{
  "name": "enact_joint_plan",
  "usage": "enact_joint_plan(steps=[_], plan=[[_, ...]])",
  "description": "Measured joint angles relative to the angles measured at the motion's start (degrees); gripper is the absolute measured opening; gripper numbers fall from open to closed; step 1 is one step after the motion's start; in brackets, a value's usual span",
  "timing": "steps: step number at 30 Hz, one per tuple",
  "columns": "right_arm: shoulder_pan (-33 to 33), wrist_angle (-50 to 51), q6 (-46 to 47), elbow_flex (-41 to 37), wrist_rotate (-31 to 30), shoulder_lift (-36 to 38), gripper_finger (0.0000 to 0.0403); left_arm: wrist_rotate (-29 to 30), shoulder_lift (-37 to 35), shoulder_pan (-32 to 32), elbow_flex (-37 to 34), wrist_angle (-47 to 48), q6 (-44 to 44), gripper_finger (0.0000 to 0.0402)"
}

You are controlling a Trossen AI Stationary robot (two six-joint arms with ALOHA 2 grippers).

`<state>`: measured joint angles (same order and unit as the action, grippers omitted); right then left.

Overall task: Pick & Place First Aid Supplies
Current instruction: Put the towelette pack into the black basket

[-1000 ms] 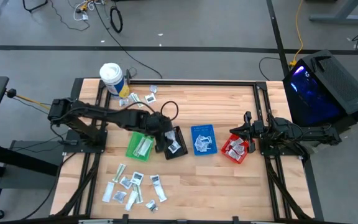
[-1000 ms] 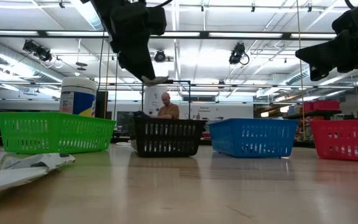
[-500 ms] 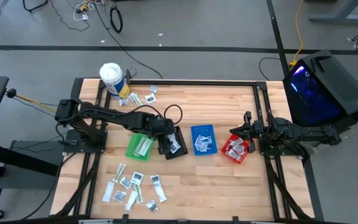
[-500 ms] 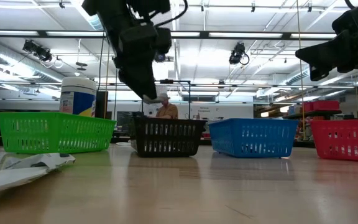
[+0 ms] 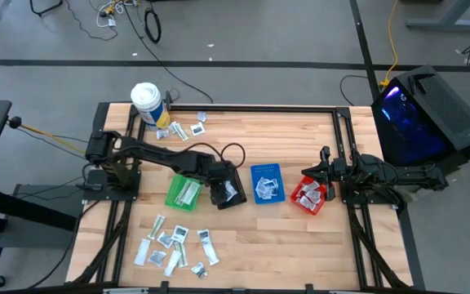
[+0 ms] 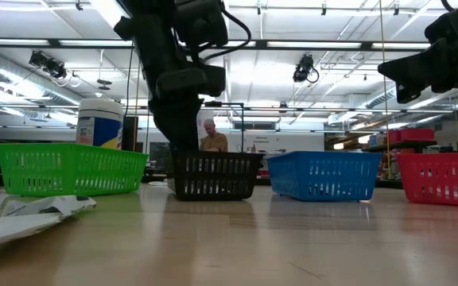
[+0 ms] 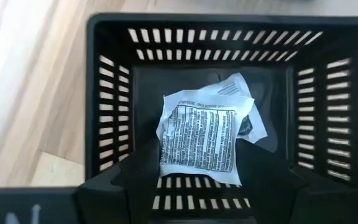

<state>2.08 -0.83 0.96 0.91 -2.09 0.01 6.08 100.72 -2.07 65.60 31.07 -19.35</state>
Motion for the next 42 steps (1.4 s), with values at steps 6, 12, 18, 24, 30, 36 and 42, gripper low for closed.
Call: enact_joint_plan(steps=[6, 12, 18, 24, 30, 36, 42], plan=[[0.0, 0.0, 0.0, 0.0, 0.0, 0.0, 0.0023, -1.4, 0.6, 0.0, 0.0, -0.4, 0.0, 0.0213], [0.0, 0.0, 0.0, 0.0, 0.0, 0.0, 0.0023, -4.1, 0.6, 0.3, 0.0, -0.7, 0.1, 0.0222], [0.0, 0.0, 0.0, 0.0, 0.0, 0.0, 0.0023, -6.0, 0.6, 0.9, 0.0, -1.4, -0.9, 0.0288], [0.0, 0.0, 0.0, 0.0, 0.0, 0.0, 0.0023, -6.3, -1.1, 0.9, 0.0, -1.2, 1.8, 0.0328], [0.0, 0.0, 0.0, 0.0, 0.0, 0.0, 0.0023, -6.6, -6.7, 1.0, 0.0, 0.5, 2.0, 0.0328], [0.0, 0.0, 0.0, 0.0, 0.0, 0.0, 0.0023, -4.5, -12.4, 1.1, 0.0, 3.0, 2.0, 0.0328], [0.0, 0.0, 0.0, 0.0, 0.0, 0.0, 0.0023, 0.3, -15.3, 3.1, 0.0, 5.6, 2.0, 0.0328]])
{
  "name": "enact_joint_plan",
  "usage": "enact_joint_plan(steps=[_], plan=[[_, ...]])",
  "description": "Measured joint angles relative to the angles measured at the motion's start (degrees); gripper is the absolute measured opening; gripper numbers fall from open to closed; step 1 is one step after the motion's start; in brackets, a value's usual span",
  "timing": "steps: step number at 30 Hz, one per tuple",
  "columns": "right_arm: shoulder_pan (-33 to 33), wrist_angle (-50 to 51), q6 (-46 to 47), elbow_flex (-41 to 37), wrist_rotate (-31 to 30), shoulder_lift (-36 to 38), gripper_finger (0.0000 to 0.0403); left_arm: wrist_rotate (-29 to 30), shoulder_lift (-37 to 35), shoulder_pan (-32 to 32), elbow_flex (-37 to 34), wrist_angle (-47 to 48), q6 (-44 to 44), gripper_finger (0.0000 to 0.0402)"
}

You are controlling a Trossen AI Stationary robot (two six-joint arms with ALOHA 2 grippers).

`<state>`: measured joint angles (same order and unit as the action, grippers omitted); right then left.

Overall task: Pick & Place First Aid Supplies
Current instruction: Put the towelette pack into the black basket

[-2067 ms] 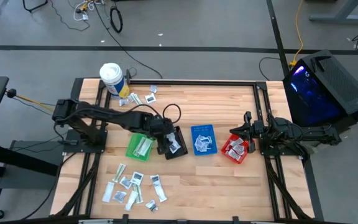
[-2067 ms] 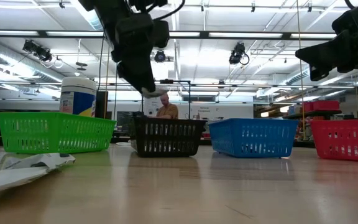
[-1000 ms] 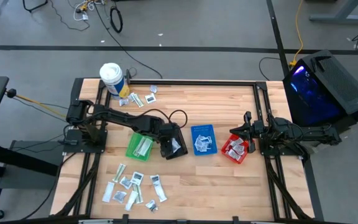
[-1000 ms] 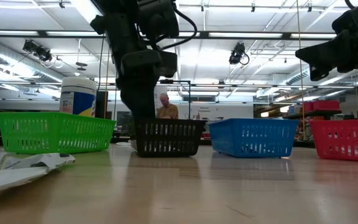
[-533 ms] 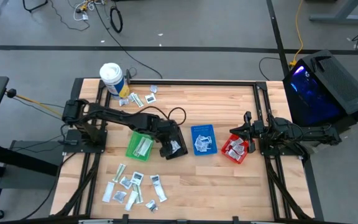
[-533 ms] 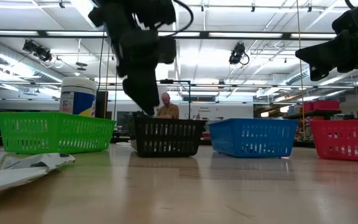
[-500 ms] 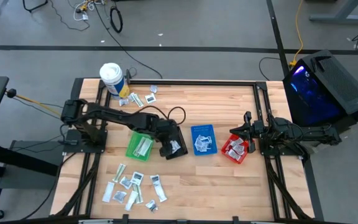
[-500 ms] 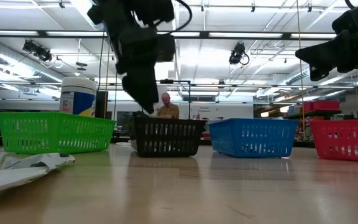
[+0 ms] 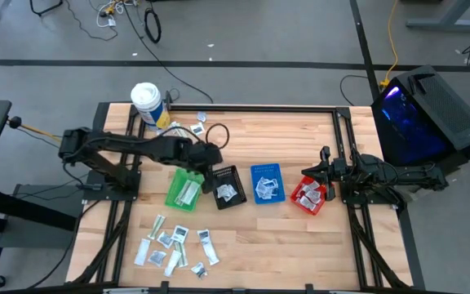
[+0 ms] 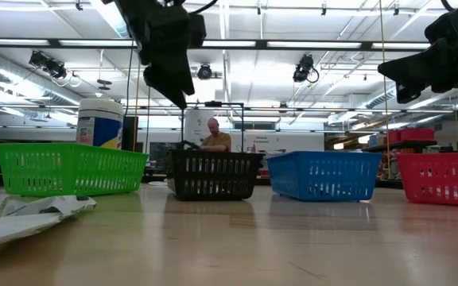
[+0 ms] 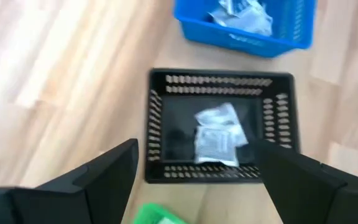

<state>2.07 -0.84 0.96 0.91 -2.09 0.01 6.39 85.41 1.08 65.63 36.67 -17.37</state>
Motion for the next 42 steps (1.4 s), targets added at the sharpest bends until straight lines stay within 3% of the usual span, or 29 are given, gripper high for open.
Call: enact_joint_plan(steps=[13, 24, 32, 42], plan=[[0.0, 0.0, 0.0, 0.0, 0.0, 0.0, 0.0023, -1.6, -0.2, 14.9, 0.0, 1.4, 0.1, 0.0328], [0.0, 0.0, 0.0, 0.0, 0.0, 0.0, 0.0023, -4.1, 0.0, 27.5, 0.0, 6.7, 6.5, 0.0328], [0.0, 0.0, 0.0, 0.0, 0.0, 0.0, 0.0023, -1.8, 6.8, 32.1, 9.8, 17.5, 15.2, 0.0328], [0.0, 0.0, 0.0, 0.0, 0.0, 0.0, 0.0023, 2.4, 14.6, 36.4, 16.2, 17.5, 19.4, 0.0328]])
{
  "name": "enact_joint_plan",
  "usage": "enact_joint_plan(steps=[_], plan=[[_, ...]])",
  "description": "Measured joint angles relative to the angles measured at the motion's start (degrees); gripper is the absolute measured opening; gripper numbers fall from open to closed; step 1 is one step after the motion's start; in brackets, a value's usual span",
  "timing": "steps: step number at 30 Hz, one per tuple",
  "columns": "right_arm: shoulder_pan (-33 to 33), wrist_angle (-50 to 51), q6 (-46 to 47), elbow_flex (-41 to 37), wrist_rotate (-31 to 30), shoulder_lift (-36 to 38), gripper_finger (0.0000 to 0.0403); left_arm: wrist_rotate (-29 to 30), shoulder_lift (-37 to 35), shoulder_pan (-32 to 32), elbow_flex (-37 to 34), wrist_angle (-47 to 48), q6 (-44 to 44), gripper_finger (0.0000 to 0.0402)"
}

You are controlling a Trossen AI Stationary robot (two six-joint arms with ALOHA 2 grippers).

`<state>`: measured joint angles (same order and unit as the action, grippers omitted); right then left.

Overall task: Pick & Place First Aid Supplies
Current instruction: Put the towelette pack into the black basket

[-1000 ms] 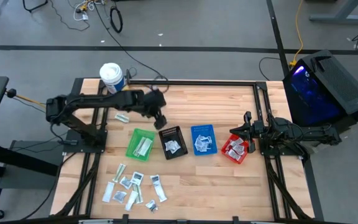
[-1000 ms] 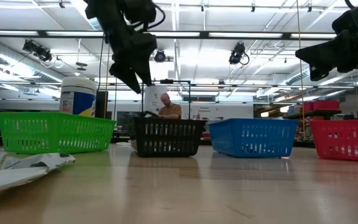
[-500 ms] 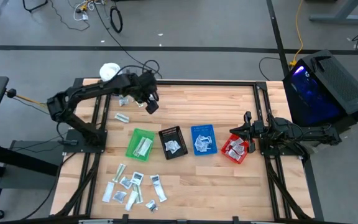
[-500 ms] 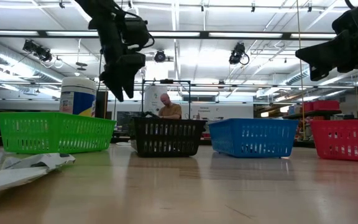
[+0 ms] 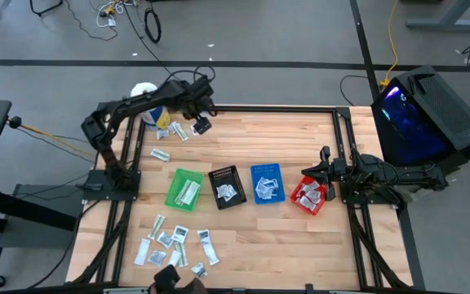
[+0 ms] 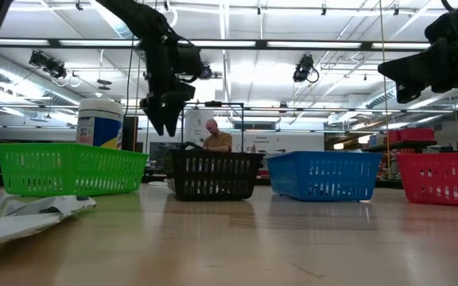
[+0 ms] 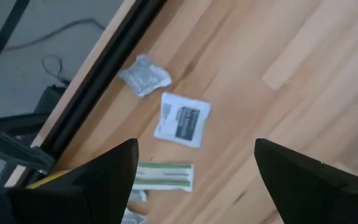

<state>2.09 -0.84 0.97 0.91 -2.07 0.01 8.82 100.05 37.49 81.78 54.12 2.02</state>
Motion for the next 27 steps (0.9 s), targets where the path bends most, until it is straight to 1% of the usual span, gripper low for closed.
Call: enact_joint_plan(steps=[3, 5, 8, 13, 15, 20, 27], plan=[[0.0, 0.0, 0.0, 0.0, 0.0, 0.0, 0.0023, -0.2, 1.4, 1.1, 0.0, 0.9, 0.4, 0.0328], [0.0, 0.0, 0.0, 0.0, 0.0, 0.0, 0.0023, -1.6, 1.8, 1.9, 0.0, 2.5, 1.5, 0.0331], [0.0, 0.0, 0.0, 0.0, 0.0, 0.0, 0.0023, -2.6, 2.7, 2.7, 0.0, 4.8, 3.9, 0.0346], [0.0, 0.0, 0.0, 0.0, 0.0, 0.0, 0.0023, -2.5, 5.4, 3.6, 0.0, 7.5, 15.2, 0.0376], [0.0, 0.0, 0.0, 0.0, 0.0, 0.0, 0.0023, -2.2, 6.8, 3.7, 0.0, 7.3, 18.1, 0.0383], [0.0, 0.0, 0.0, 0.0, 0.0, 0.0, 0.0023, 1.7, 10.0, 3.9, -0.1, 5.6, 18.0, 0.0385], [0.0, 0.0, 0.0, 0.0, 0.0, 0.0, 0.0023, 1.2, 12.1, 3.9, -0.1, -0.2, 16.6, 0.0397]])
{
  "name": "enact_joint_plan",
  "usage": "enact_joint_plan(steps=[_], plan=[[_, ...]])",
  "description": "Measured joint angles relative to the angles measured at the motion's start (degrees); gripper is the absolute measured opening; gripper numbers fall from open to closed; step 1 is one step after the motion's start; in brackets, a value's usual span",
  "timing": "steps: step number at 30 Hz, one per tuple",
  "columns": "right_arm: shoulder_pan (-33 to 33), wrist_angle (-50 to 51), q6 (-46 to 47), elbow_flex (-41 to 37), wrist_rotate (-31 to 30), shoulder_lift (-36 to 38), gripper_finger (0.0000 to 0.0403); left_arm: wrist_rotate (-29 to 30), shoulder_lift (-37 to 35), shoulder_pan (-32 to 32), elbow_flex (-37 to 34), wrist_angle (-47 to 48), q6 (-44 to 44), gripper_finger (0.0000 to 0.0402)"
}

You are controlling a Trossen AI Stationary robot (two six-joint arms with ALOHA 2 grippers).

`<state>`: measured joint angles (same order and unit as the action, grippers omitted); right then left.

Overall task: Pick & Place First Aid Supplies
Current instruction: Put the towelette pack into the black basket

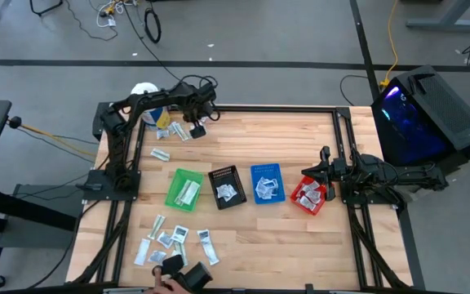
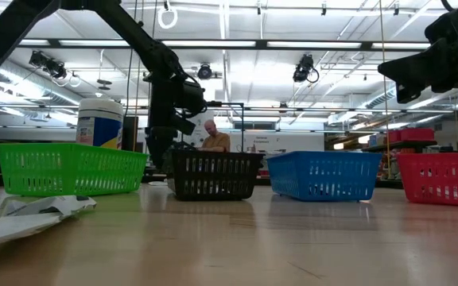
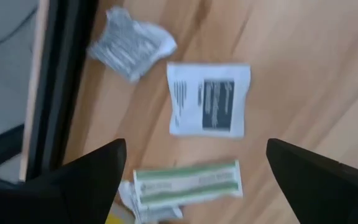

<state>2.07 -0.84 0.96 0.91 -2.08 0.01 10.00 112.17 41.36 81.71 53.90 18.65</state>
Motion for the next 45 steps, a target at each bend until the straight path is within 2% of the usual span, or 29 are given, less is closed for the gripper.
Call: enact_joint_plan(steps=[7, 17, 24, 29, 45], plan=[[0.0, 0.0, 0.0, 0.0, 0.0, 0.0, 0.0023, -6.0, 0.0, 2.4, 0.0, -1.8, 0.0, 0.0398], [0.0, 0.0, 0.0, 0.0, 0.0, 0.0, 0.0023, -7.5, 0.6, 4.0, 0.0, -2.1, 0.0, 0.0399], [0.0, 0.0, 0.0, 0.0, 0.0, 0.0, 0.0023, -7.5, 2.8, 2.1, 0.0, -2.5, -0.5, 0.0399], [0.0, 0.0, 0.0, 0.0, 0.0, 0.0, 0.0023, -4.6, 4.7, 0.9, 0.0, -2.6, -1.5, 0.0399], [0.0, 0.0, 0.0, 0.0, 0.0, 0.0, 0.0023, -5.4, 6.7, 0.9, 0.0, -2.8, -1.4, 0.0398]])
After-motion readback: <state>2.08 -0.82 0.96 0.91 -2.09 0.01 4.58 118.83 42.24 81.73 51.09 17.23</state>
